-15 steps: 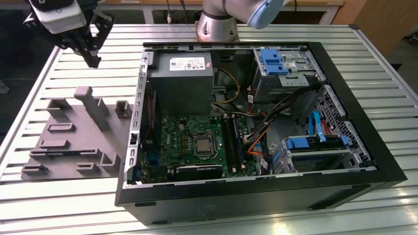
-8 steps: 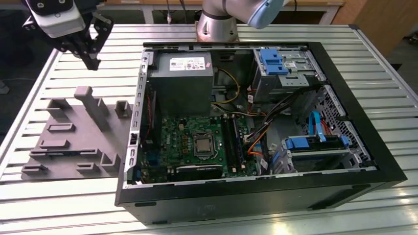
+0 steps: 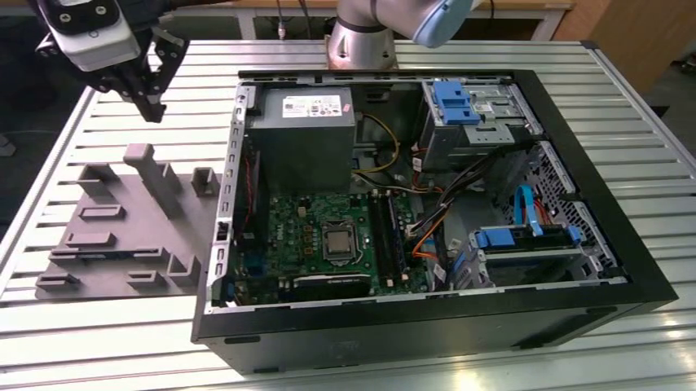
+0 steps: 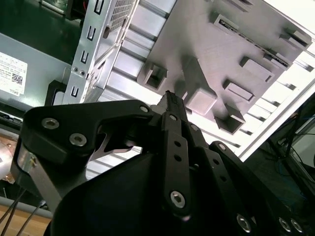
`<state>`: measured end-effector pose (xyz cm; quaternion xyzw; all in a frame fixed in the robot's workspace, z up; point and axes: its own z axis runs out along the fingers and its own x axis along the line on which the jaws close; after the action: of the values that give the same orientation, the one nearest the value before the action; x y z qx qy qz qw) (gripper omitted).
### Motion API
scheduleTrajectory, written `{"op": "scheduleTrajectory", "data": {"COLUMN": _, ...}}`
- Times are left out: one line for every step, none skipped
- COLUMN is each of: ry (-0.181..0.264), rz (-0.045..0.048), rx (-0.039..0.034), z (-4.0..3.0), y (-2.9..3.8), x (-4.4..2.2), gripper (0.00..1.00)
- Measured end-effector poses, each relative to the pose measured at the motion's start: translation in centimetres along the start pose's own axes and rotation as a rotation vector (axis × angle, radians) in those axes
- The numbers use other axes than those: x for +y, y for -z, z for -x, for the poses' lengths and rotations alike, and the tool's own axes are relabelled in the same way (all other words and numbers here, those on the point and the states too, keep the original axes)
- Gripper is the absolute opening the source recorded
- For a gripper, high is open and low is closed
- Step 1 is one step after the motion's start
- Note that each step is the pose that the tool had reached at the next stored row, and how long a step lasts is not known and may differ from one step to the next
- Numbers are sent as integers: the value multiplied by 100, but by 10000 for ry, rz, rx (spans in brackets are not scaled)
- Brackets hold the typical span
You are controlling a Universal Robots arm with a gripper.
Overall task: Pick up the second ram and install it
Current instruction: 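Reach for the second ram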
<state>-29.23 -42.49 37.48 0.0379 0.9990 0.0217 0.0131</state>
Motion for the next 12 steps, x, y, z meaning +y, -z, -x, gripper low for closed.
{"op": "scheduleTrajectory", "data": {"ry": -1, "rz": 0, "rx": 0, "z": -3, "y": -4, "x": -5, "gripper": 11}}
{"op": "scheduleTrajectory", "data": {"ry": -1, "rz": -1, "rx": 1, "z": -5, "y": -7, "x": -10, "gripper": 11}}
{"op": "scheduleTrajectory", "data": {"ry": 0, "rz": 0, "rx": 1, "z": -8, "y": -11, "x": -16, "gripper": 11}}
{"op": "scheduleTrajectory", "data": {"ry": 0, "rz": 0, "rx": 0, "z": -11, "y": -16, "x": -22, "gripper": 11}}
{"op": "scheduleTrajectory", "data": {"ry": 0, "rz": 0, "rx": 0, "z": -14, "y": -19, "x": -28, "gripper": 11}}
{"op": "scheduleTrajectory", "data": {"ry": 0, "rz": -1, "rx": 0, "z": -18, "y": -23, "x": -34, "gripper": 11}}
{"op": "scheduleTrajectory", "data": {"ry": 0, "rz": -1, "rx": 1, "z": -21, "y": -27, "x": -40, "gripper": 11}}
{"op": "scheduleTrajectory", "data": {"ry": 0, "rz": -1, "rx": 1, "z": -25, "y": -31, "x": -45, "gripper": 11}}
{"op": "scheduleTrajectory", "data": {"ry": -1, "rz": 0, "rx": 0, "z": -31, "y": -36, "x": -50, "gripper": 11}}
{"op": "scheduleTrajectory", "data": {"ry": 1, "rz": 0, "rx": 1, "z": -36, "y": -39, "x": -54, "gripper": 11}}
{"op": "scheduleTrajectory", "data": {"ry": 1, "rz": 0, "rx": -1, "z": -43, "y": -43, "x": -59, "gripper": 11}}
{"op": "scheduleTrajectory", "data": {"ry": 1, "rz": -1, "rx": 0, "z": -50, "y": -46, "x": -62, "gripper": 11}}
